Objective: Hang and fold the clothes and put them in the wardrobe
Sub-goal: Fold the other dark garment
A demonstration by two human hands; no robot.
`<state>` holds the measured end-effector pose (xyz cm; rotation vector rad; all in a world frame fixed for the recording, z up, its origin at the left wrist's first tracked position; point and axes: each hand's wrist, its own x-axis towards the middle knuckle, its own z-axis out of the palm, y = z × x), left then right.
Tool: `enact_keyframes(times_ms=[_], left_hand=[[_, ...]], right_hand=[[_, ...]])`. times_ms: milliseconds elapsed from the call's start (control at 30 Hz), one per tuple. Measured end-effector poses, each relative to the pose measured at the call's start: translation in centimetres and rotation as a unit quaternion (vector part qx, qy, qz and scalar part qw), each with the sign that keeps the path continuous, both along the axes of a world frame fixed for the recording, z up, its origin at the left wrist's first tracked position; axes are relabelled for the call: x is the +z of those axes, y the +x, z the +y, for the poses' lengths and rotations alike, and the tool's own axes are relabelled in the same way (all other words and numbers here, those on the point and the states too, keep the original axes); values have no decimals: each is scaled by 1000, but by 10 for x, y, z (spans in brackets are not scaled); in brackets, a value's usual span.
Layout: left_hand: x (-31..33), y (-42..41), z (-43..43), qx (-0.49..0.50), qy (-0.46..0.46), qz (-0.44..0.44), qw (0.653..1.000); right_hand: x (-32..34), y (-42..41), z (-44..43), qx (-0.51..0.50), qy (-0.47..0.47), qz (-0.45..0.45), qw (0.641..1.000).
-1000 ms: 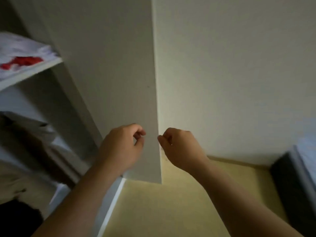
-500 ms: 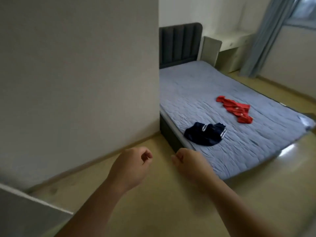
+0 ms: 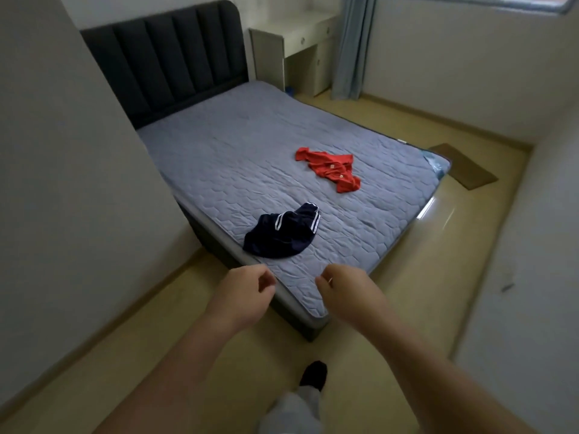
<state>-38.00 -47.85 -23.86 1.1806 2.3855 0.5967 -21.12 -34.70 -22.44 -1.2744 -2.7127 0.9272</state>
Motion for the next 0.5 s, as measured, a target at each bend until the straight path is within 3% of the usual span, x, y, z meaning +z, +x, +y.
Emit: enact_keyframes(times_ms=[267,500], left_hand=[[-134,-92,176,-18,-96,45,994],[-320,-181,357,-82,-304,44,948]], right_hand=[[-84,-74,177,13,-9,-49,999],[-215,-158,351,62,-74,-90,991]])
